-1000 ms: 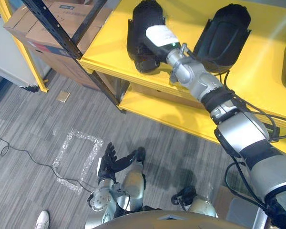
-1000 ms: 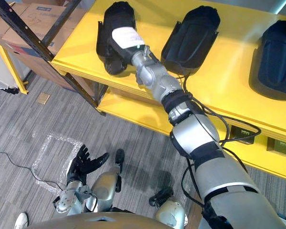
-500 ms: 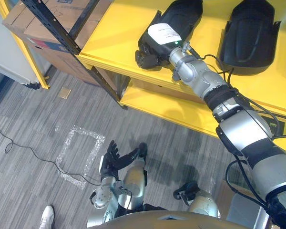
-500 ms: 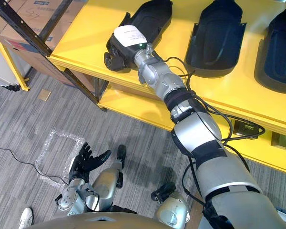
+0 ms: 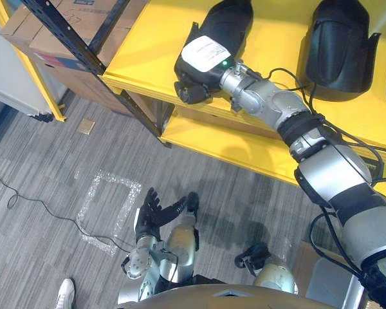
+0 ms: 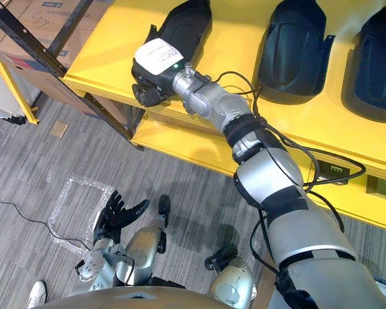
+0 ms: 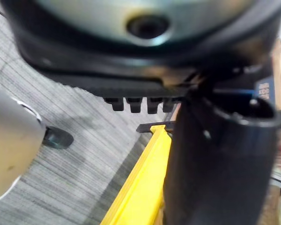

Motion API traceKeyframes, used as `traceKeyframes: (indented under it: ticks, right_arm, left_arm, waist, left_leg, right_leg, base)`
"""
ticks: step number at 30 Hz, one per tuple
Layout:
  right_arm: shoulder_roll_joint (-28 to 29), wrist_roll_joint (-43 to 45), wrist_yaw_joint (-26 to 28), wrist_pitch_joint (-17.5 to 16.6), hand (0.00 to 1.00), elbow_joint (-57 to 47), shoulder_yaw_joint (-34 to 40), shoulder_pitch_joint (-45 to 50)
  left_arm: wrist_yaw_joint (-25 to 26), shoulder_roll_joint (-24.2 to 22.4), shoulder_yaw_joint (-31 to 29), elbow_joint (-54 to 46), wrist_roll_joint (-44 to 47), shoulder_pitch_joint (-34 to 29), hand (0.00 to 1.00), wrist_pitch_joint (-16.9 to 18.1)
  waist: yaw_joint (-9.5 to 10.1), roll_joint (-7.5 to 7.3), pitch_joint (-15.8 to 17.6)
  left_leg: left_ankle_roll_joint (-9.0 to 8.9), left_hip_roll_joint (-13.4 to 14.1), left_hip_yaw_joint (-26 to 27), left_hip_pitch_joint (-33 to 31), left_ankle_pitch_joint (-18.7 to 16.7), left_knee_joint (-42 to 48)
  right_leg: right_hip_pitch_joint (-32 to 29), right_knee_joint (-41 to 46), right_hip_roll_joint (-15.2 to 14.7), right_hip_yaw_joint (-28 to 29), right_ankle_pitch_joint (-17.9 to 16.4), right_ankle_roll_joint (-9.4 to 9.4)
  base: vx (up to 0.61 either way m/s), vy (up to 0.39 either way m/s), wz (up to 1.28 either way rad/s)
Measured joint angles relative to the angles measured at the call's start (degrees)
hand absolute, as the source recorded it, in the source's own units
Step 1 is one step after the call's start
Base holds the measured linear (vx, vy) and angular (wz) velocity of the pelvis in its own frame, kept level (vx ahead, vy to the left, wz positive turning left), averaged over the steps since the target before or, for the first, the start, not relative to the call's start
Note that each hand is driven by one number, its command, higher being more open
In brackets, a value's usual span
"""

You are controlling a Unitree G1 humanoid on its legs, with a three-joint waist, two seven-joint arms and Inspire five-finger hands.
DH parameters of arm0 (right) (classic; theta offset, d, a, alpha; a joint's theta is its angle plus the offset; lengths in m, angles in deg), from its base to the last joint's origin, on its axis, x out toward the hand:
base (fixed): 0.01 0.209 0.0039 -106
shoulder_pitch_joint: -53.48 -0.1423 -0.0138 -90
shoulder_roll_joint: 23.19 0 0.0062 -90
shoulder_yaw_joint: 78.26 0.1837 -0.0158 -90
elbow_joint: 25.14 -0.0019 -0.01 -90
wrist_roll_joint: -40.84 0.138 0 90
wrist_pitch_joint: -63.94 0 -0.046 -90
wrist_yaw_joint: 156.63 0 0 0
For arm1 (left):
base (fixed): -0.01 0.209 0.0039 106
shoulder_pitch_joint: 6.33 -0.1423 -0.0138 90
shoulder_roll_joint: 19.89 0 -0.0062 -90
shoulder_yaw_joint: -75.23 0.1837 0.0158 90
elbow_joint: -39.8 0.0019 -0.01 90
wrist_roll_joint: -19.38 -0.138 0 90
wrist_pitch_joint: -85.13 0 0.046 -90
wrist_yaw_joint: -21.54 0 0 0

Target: Walk over and take three plastic housings, then place them on the shelf

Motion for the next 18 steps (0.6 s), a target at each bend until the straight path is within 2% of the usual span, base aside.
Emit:
traceKeyframes:
  ticks: [7,9,12,14,18]
  right_arm:
    - [0.21,-0.49,0.13,0.05,0.00,0.01,-1.30,-1.37]
    - [0.25,-1.22,0.13,1.25,0.00,0.26,-1.29,-2.01]
    - [0.24,-1.22,-0.03,4.82,0.00,1.33,-1.15,-3.39]
    - [-0.27,-1.21,-1.38,7.63,0.00,2.40,-0.33,-4.96]
    - [-1.66,-1.19,-4.93,10.41,0.00,3.53,2.22,-6.98]
  left_arm:
    - [0.53,-0.01,0.00,0.00,0.03,0.04,1.00,-0.01]
    - [0.73,-0.01,-0.01,0.00,0.06,0.04,1.00,-0.02]
    - [1.06,-0.03,-0.01,0.00,0.10,0.06,1.00,-0.14]
    - [1.09,-0.07,-0.01,-0.01,0.13,0.33,1.00,-0.17]
    - [1.25,-0.16,-0.04,-0.02,1.88,1.37,1.00,-0.39]
  waist:
    - [0.53,-0.07,0.07]
    - [0.69,-0.04,0.18]
    - [1.07,-0.01,0.34]
    - [1.39,0.26,1.36]
    - [1.54,0.70,2.75]
  left_leg:
    - [-0.08,0.05,-0.07,-0.05,0.05,0.01]
    - [-0.11,0.05,-0.12,-0.06,0.08,0.01]
    - [-0.17,0.00,-0.39,-0.20,0.13,0.01]
    - [-0.16,-0.09,-0.62,-0.22,0.27,0.01]
    - [-0.11,-0.35,-1.46,-1.17,0.61,0.01]
  right_leg:
    - [0.02,-0.15,0.09,-0.08,0.02,0.02]
    - [0.03,-0.13,0.08,-0.14,0.01,0.00]
    - [0.06,0.02,-0.02,-0.46,-0.05,-0.05]
    - [0.19,0.21,-0.16,-0.68,-0.11,-0.05]
    - [-0.18,0.75,-0.55,-1.46,-0.27,-0.04]
  base:
    - [0.01,-0.021,0.00]
    - [0.00,0.000,0.00]
    - [0.00,0.000,0.04]
    - [0.00,0.000,0.05]
    - [0.00,-0.007,0.11]
